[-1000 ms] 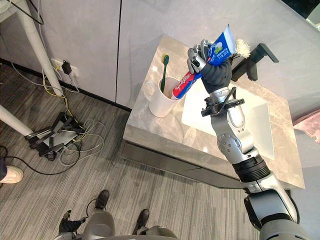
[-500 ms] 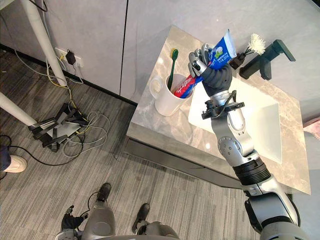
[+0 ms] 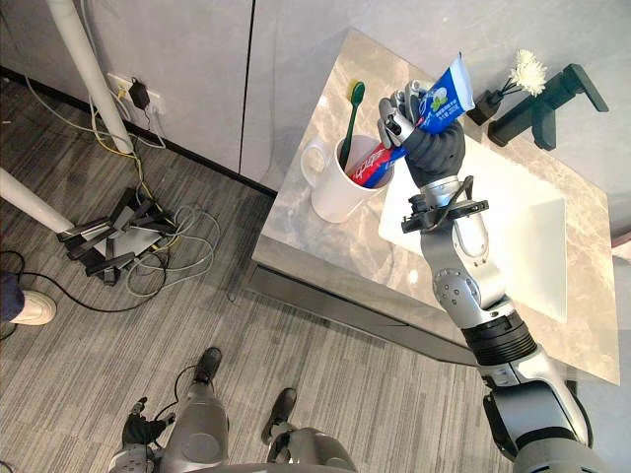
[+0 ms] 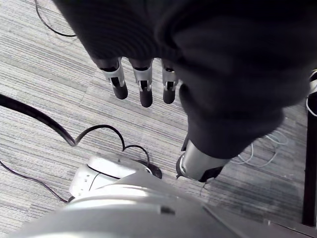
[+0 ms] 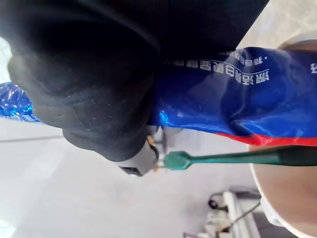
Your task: Organize washtable
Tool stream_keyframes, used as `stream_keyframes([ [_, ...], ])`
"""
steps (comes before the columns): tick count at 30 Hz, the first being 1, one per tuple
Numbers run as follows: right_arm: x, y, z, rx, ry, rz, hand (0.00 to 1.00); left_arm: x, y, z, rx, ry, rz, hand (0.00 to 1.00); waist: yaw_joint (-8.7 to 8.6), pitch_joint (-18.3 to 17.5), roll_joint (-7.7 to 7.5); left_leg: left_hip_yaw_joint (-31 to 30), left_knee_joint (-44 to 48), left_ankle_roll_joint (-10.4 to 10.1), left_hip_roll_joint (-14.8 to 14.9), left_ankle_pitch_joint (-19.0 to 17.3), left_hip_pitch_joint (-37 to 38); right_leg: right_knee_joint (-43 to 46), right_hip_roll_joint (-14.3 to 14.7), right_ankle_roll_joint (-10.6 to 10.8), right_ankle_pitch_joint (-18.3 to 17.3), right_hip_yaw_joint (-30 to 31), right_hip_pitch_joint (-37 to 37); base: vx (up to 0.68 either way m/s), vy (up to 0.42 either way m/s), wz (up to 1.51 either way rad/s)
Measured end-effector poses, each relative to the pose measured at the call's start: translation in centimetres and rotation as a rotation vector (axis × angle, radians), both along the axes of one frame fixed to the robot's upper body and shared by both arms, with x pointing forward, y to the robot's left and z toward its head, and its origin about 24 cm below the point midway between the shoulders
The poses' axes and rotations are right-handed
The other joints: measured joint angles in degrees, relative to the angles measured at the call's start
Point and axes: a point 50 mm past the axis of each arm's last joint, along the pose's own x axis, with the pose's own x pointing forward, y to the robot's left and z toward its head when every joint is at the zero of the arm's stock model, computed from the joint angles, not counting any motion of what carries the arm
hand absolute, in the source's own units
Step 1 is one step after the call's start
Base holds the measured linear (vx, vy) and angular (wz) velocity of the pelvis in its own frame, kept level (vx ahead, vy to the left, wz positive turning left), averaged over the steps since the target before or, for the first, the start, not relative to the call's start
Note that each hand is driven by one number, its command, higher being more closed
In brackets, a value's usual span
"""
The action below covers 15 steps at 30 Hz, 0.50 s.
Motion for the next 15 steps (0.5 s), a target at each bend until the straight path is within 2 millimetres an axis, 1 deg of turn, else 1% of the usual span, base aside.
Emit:
stream_keyframes([
  [10,-0.06,-0.2,0.21,0.002,-0.012,-0.01,0.0,-0.01,0.0,0.0,-0.001,0.0,0.0,0.0,0.01,-0.02,-0.02,0.56,0.04,-0.01,0.14,0.0,0.16,0.0,0.01,-0.07,0.06,0.65,-0.08,0.0,0.0,-0.01],
  [15,-0.09,-0.41,0.38,0.009,-0.019,-0.018,0.0,-0.14,0.14,0.01,-0.005,-0.001,0.007,0.0,-0.04,-0.05,-0.42,1.27,0.04,0.0,0.2,0.01,0.49,0.0,0.01,-0.22,0.17,1.28,-0.09,-0.02,0.0,-0.07],
])
